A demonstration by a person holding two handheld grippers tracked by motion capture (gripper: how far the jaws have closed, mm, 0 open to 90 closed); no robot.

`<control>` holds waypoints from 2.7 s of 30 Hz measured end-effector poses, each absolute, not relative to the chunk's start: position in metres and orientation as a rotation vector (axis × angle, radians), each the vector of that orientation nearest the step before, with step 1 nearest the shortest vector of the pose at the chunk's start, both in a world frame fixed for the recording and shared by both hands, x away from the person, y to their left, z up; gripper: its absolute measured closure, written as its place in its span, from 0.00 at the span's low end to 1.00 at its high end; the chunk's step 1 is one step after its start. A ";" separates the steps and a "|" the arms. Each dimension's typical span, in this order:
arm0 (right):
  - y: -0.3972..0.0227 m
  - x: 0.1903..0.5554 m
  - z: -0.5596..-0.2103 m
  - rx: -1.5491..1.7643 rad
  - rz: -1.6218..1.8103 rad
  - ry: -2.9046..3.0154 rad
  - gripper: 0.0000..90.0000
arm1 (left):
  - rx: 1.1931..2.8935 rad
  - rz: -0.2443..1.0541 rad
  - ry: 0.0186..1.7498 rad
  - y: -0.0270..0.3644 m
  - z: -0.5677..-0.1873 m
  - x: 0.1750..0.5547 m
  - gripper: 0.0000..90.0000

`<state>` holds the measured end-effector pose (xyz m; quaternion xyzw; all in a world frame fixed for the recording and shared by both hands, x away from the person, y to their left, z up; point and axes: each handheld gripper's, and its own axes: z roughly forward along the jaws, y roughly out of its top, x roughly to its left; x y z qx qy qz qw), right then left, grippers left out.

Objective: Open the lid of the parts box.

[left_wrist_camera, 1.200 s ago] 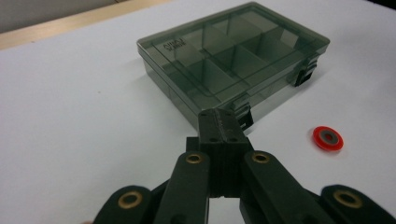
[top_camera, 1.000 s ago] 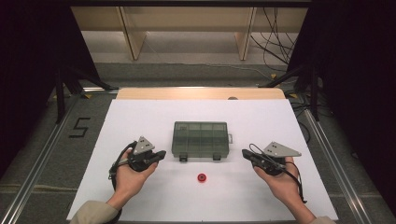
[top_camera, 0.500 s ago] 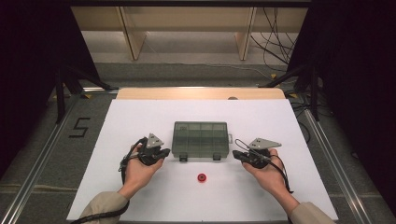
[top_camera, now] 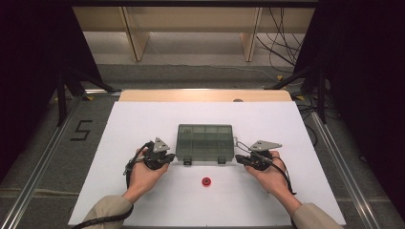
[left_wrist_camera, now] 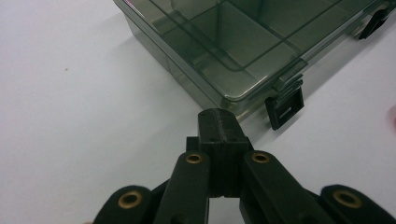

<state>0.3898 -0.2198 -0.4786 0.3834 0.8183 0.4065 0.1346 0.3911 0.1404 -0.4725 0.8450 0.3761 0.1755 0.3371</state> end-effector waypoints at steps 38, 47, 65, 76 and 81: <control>-0.214 0.387 -0.479 1.107 1.149 2.391 1.00 | 2.193 0.504 0.955 0.132 -0.473 0.385 1.00; -0.214 0.388 -0.479 1.079 1.154 2.376 1.00 | 2.197 0.523 0.942 0.133 -0.473 0.385 1.00; -0.216 0.387 -0.473 1.064 1.202 2.327 1.00 | 2.137 0.521 0.942 0.135 -0.469 0.385 1.00; -0.216 0.387 -0.471 1.063 1.241 2.296 1.00 | 2.105 0.519 0.939 0.135 -0.468 0.385 1.00; -0.216 0.386 -0.470 1.062 1.240 2.281 1.00 | 2.129 0.531 0.923 0.138 -0.465 0.385 1.00</control>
